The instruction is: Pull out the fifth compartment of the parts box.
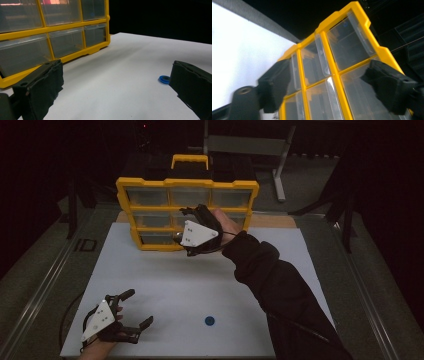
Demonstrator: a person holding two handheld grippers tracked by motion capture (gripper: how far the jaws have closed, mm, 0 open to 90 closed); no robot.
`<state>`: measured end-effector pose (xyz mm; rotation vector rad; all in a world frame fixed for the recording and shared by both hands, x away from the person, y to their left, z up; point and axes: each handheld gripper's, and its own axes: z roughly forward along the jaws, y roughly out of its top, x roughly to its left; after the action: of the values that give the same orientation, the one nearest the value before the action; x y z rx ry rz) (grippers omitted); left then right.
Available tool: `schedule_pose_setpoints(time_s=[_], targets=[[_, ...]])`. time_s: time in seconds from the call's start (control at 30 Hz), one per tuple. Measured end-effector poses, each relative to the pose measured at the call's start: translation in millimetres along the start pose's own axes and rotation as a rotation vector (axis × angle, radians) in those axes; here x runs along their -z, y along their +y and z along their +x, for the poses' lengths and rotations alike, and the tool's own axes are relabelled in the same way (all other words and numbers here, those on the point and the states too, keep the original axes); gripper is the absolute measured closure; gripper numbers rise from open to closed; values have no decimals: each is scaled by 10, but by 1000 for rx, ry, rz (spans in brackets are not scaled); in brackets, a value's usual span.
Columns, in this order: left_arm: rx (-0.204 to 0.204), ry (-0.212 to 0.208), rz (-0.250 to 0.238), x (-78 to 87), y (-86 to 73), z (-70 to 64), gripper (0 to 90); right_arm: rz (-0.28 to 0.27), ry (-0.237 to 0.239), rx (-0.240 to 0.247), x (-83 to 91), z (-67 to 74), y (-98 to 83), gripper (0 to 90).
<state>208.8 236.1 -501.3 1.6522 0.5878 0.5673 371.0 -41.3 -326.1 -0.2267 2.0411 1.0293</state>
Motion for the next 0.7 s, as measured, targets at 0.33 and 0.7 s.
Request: schedule_pose_setpoints(time_s=[0.33, 0.7], targets=[[6, -5, -2, 12, -2, -2, 0, 24, 50, 118, -300, -12, -180, 312], [7, -6, -2, 21, -6, -4, 0, 17, -5, 278, -490, -36, -400, 531]])
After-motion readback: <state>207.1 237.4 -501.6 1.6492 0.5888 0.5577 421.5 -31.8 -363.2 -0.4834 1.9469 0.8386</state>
